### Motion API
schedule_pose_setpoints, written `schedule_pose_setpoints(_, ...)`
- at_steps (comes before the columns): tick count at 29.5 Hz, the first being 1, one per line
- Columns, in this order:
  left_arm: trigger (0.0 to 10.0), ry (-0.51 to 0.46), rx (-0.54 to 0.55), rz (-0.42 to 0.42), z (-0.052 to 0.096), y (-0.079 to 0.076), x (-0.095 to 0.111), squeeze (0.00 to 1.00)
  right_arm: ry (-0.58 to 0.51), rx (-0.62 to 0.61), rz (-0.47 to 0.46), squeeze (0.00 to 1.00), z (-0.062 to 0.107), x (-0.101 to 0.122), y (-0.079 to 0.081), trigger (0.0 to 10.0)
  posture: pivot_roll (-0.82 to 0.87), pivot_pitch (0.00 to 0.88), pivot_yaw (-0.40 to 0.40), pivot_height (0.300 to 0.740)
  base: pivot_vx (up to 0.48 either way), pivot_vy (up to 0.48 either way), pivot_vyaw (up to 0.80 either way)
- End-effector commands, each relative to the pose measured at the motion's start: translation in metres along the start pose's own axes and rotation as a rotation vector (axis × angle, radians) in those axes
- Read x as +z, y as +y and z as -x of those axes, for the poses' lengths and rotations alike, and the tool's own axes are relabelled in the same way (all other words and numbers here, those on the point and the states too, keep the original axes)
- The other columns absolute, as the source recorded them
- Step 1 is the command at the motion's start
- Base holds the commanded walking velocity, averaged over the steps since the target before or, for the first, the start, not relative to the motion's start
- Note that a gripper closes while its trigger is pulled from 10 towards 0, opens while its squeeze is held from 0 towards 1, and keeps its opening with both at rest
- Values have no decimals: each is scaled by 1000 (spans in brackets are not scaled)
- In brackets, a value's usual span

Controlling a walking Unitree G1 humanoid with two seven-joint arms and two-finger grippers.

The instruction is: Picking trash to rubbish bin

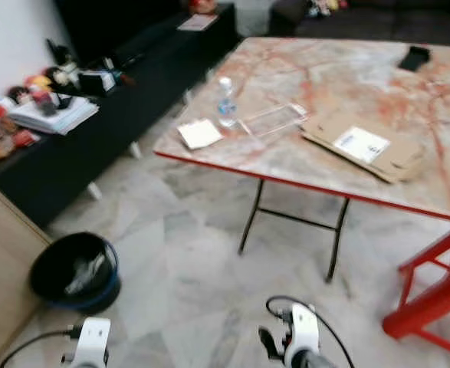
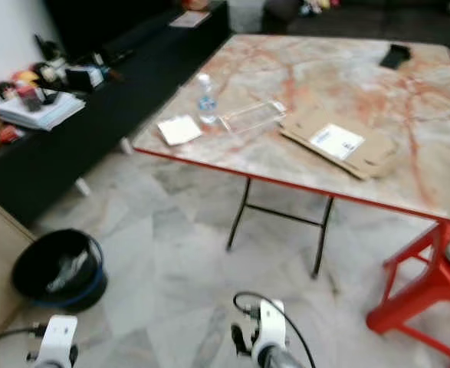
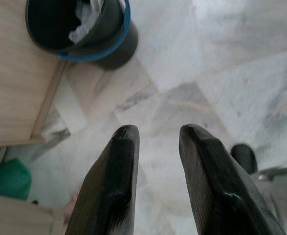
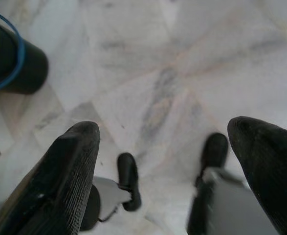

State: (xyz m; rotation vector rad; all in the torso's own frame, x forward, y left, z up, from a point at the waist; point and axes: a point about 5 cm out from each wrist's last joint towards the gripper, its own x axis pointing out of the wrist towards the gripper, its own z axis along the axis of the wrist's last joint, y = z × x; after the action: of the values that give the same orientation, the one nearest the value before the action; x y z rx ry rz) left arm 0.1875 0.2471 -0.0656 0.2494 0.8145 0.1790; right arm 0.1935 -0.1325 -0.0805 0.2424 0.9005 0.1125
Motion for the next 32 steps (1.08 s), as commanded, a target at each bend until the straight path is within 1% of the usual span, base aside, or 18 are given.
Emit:
schedule_pose_setpoints(1,10000,19,-1,3,1,0,-4,0,-32,0,13,0,-2,11,3,10000,86,80,81,740,0,0,0)
schedule_pose_setpoints(4,10000,6,-4,9,0,-2,0,0,-48,-12,21,0,-3,17,-1,10000,83,80,72,740,0,0,0)
schedule_pose_setpoints(7,10000,-20,-15,23,-3,-7,10,0,-78,-36,67,0,-2,33,-10,10000,70,80,32,740,0,0,0)
schedule_pose_setpoints(8,10000,-20,-15,23,-3,-7,10,0,-78,-36,67,0,-2,33,-10,10000,70,80,32,740,0,0,0)
schedule_pose_setpoints(11,10000,-37,-18,51,-4,-12,18,0,-103,-69,115,0,0,49,-25,10000,65,83,-8,740,0,0,0)
schedule_pose_setpoints(12,10000,-37,-18,51,-4,-12,18,0,-103,-69,115,0,0,49,-25,10000,65,83,-8,740,0,0,0)
schedule_pose_setpoints(13,10000,-39,-15,65,-5,-13,18,0,-112,-85,134,0,1,55,-31,10000,62,83,-19,740,0,0,0)
schedule_pose_setpoints(15,10000,-40,-13,74,-5,-14,19,0,-117,-93,140,0,2,58,-34,10000,58,83,-27,740,0,0,0)
schedule_pose_setpoints(16,10000,-45,-15,85,-4,-17,20,0,-126,-103,141,0,3,63,-39,10000,59,82,-34,740,0,0,0)
schedule_pose_setpoints(20,10000,-59,-22,92,-5,-21,23,0,-141,-112,148,0,5,68,-43,10000,66,81,-36,740,0,0,0)
schedule_pose_setpoints(22,10000,-90,-29,85,-5,-23,28,0,-152,-106,161,0,4,71,-41,10000,73,79,-29,740,0,0,0)
schedule_pose_setpoints(23,10000,-126,-27,81,-5,-23,35,0,-172,-100,160,0,3,74,-37,10000,78,76,-23,740,0,0,0)
schedule_pose_setpoints(25,10000,-157,-21,79,-6,-21,41,0,-192,-96,159,0,3,77,-35,10000,80,74,-16,740,0,0,0)
schedule_pose_setpoints(26,10000,-209,-3,85,-7,-18,50,0,-231,-90,150,0,2,84,-30,10000,80,71,-11,740,0,0,0)
schedule_pose_setpoints(27,10000,-209,-3,85,-7,-18,50,0,-231,-90,150,0,2,84,-30,10000,80,71,-11,740,0,0,0)
schedule_pose_setpoints(28,10000,-282,10,80,-7,-15,65,0,-287,-74,169,0,1,94,-23,10000,75,66,-4,740,0,0,0)
schedule_pose_setpoints(31,10000,-430,21,61,-5,-11,94,0,-407,-27,250,0,2,117,-7,10000,67,61,6,740,0,0,0)
schedule_pose_setpoints(32,10000,-466,18,59,-4,-11,101,0,-440,-16,253,0,3,124,-4,10000,67,61,6,740,0,0,0)
